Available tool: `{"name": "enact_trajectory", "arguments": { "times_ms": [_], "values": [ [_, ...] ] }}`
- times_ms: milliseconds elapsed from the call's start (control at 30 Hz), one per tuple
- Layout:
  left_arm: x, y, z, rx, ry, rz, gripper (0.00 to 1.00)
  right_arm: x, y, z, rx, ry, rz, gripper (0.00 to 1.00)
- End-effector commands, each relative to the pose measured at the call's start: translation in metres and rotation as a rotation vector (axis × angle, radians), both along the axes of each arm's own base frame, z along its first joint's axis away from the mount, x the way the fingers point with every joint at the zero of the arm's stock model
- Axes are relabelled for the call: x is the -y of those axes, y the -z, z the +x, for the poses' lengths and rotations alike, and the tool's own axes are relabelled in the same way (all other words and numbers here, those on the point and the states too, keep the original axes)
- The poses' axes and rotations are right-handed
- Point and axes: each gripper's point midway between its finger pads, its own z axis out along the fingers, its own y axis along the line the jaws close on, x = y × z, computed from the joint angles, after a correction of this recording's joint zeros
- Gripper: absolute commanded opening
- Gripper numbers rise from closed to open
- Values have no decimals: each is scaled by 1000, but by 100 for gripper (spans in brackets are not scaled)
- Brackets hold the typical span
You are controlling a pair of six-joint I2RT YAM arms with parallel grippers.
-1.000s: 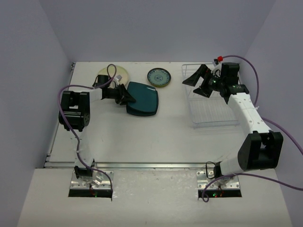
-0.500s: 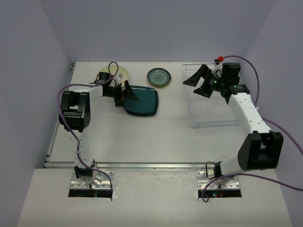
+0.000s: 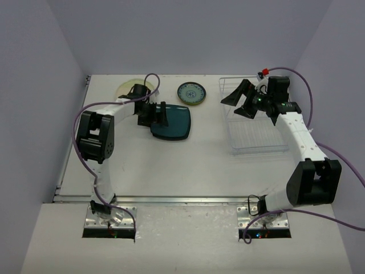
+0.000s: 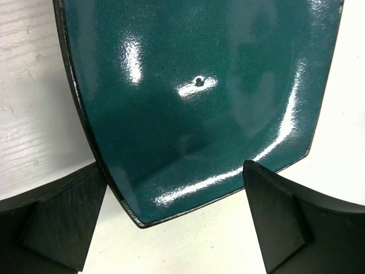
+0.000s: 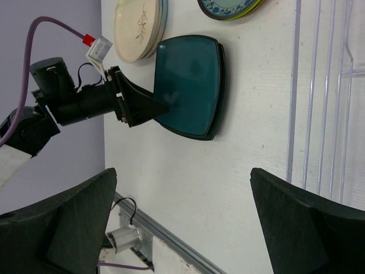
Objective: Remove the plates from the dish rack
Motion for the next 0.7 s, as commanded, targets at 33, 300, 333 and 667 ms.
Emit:
{"name": "enact_trajectory", "arguments": {
  "times_ms": [33,300,333,667],
  "values": [
    [1,-26,17,105,24,51,100,18,-19,1,92,25,-59,99],
    [-44,-108,24,341,-49,195,100,56,-19,-3,182,23,-374,99],
    [-51,-124,23,388,-64,206,100,63,-17,-4,190,17,-432,99],
    [-79,-205,-30,651,-120,247,100,113,-3,-49,297,37,-802,99]
  ]
}}
